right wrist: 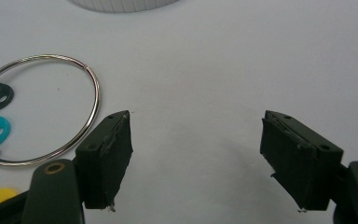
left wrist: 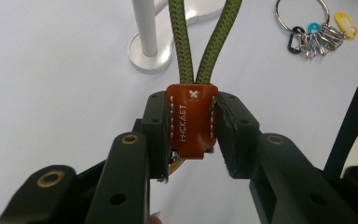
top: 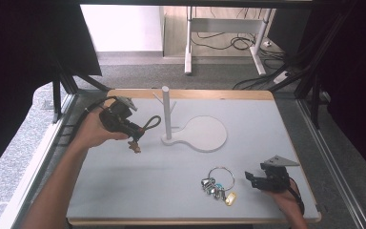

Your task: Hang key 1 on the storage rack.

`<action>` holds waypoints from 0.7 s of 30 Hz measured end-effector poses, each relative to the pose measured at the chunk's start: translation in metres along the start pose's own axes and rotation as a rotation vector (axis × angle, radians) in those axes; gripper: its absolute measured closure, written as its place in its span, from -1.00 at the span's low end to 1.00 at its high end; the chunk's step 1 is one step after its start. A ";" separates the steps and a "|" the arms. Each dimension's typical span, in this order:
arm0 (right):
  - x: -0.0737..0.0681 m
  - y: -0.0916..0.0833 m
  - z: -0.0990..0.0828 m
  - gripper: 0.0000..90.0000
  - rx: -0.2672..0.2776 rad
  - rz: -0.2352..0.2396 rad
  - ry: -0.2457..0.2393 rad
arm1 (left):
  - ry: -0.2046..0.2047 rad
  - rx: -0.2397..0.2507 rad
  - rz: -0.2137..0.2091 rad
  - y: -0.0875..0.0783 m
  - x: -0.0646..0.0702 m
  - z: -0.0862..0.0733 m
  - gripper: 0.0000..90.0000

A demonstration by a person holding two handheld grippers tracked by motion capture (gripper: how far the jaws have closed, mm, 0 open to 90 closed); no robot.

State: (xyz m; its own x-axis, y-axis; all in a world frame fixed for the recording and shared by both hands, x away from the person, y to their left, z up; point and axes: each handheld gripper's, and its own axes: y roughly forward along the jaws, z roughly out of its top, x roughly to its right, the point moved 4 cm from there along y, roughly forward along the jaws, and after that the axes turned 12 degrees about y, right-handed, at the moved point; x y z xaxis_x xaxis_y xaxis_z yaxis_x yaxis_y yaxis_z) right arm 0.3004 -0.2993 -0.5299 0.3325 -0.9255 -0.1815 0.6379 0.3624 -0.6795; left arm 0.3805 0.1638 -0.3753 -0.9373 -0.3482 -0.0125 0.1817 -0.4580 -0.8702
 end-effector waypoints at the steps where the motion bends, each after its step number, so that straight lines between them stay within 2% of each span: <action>1: 0.000 0.000 0.000 -0.44 0.000 0.000 -0.001 | -0.003 0.001 0.002 -0.001 -0.001 0.001 0.49; 6: 0.000 0.001 0.000 -0.44 -0.005 0.001 0.006 | -0.035 0.034 0.014 -0.010 -0.006 0.003 0.49; 17: 0.000 0.002 -0.001 -0.44 -0.008 0.000 0.000 | -0.065 0.054 0.043 -0.029 -0.021 0.010 0.49; 21: 0.000 0.002 -0.001 -0.44 -0.008 0.000 0.001 | -0.082 0.053 0.052 -0.029 -0.024 0.012 0.49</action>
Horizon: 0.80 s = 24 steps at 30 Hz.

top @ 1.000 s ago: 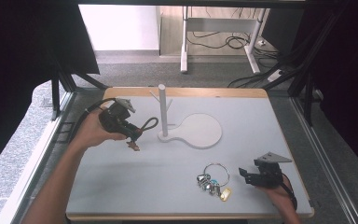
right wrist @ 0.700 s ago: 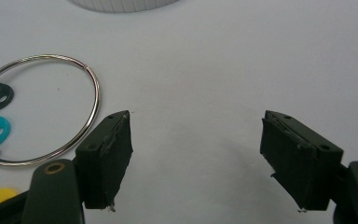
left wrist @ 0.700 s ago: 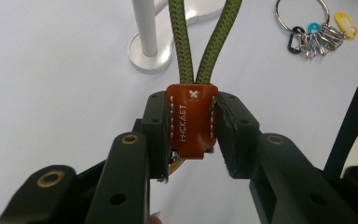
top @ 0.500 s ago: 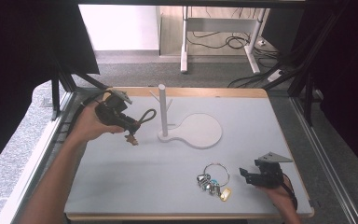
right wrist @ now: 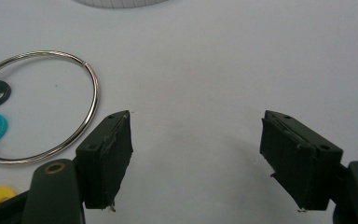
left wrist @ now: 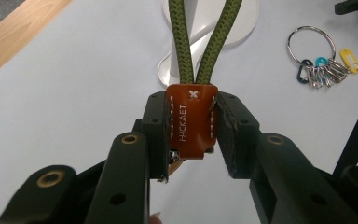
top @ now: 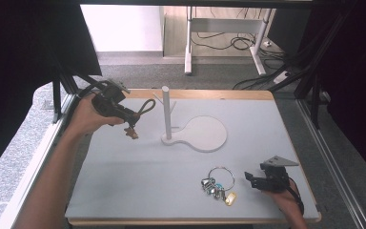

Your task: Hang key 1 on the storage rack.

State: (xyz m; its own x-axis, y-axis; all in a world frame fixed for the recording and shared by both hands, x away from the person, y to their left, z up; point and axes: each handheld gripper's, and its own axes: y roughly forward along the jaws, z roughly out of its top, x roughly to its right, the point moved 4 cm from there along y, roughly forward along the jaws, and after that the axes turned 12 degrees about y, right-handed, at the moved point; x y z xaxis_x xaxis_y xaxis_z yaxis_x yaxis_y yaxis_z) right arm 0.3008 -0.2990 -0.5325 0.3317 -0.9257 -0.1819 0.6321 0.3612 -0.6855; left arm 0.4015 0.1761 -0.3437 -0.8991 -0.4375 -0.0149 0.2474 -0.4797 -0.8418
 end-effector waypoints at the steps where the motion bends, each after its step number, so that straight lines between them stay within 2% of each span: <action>1: 0.000 0.000 0.000 -0.44 -0.001 0.000 0.000 | -0.004 0.001 0.000 0.000 -0.001 0.000 0.49; 12: 0.000 0.001 -0.001 -0.44 -0.006 -0.003 -0.007 | -0.040 0.028 -0.007 0.000 -0.015 0.005 0.49; 18: 0.000 0.002 -0.001 -0.44 -0.010 -0.007 -0.008 | -0.052 0.044 -0.009 0.001 -0.020 0.014 0.49; 20: 0.000 0.002 -0.001 -0.44 -0.009 -0.008 -0.008 | -0.049 0.034 -0.010 0.002 -0.022 0.017 0.49; 24: 0.000 0.001 -0.001 -0.44 -0.008 -0.005 -0.010 | -0.070 0.030 -0.006 0.007 -0.026 0.019 0.49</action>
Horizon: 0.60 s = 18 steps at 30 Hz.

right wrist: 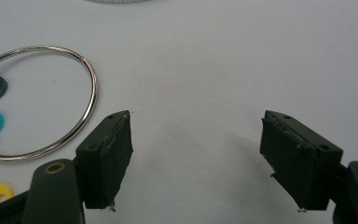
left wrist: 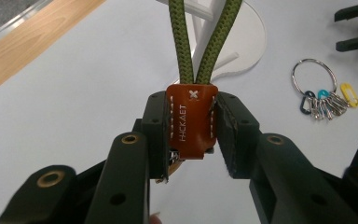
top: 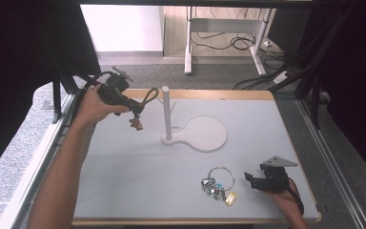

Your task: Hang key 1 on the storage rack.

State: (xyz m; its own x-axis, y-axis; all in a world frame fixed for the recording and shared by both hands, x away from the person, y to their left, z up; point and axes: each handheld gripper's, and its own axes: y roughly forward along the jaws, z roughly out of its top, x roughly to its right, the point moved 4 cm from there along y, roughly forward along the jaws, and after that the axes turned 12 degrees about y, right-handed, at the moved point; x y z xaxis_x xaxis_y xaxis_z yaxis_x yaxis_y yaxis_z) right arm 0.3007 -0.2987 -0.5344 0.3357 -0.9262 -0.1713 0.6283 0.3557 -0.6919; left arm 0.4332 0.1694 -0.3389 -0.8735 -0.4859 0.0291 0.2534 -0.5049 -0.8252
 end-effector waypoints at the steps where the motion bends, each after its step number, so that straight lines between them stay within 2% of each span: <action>1: 0.000 0.000 0.000 -0.44 0.000 0.000 -0.001 | -0.006 -0.001 -0.001 0.001 -0.001 0.000 0.49; 6: 0.001 0.000 -0.001 -0.44 -0.003 -0.004 -0.002 | -0.026 0.009 -0.011 0.004 -0.004 0.003 0.49; 13: 0.000 0.000 0.000 -0.44 -0.004 -0.001 -0.005 | -0.049 -0.010 -0.008 0.009 -0.011 0.002 0.49; 18: 0.000 0.001 -0.001 -0.44 -0.006 0.001 -0.003 | -0.048 -0.022 -0.019 0.016 -0.013 0.003 0.49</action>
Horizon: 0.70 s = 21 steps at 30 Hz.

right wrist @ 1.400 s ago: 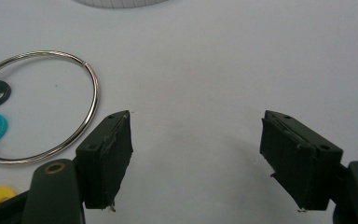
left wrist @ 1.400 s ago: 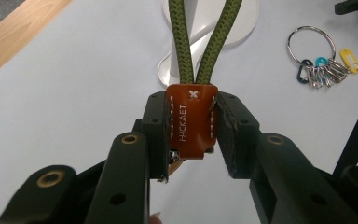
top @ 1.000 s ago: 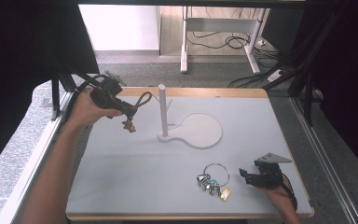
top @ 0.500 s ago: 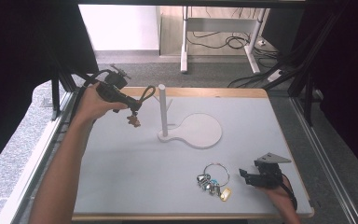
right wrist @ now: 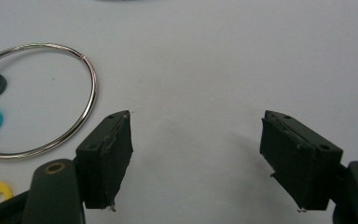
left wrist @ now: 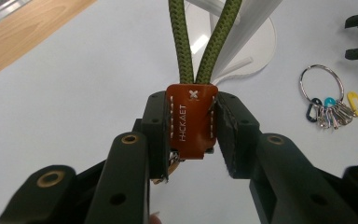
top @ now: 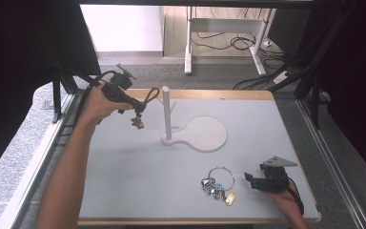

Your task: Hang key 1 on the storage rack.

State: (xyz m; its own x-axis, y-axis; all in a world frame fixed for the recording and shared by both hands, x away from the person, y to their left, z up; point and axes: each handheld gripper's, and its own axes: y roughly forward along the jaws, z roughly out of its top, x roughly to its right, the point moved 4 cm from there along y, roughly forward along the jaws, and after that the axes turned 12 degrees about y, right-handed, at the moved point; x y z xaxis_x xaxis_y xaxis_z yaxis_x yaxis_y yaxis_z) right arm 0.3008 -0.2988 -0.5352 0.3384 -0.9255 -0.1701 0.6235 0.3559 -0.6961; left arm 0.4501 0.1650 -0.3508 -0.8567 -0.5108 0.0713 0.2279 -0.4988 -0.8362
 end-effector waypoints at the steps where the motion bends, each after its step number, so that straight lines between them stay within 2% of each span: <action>1: 0.000 0.000 0.000 -0.44 -0.001 0.000 -0.001 | -0.002 0.003 -0.004 0.002 0.000 0.001 0.49; 16: -0.002 0.002 -0.001 -0.44 -0.011 0.001 -0.010 | -0.017 -0.008 -0.018 0.013 -0.004 -0.003 0.48; 21: 0.000 0.002 -0.001 -0.44 -0.012 -0.001 -0.005 | 0.000 -0.022 -0.026 0.020 -0.002 -0.003 0.48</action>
State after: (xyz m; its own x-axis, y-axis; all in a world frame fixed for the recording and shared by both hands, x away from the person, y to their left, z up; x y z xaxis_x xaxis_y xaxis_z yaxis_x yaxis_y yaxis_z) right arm 0.3007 -0.2983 -0.5373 0.3413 -0.9251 -0.1664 0.6153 0.3537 -0.7045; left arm 0.4548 0.1585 -0.3692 -0.8621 -0.4982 0.0929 0.1956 -0.4962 -0.8459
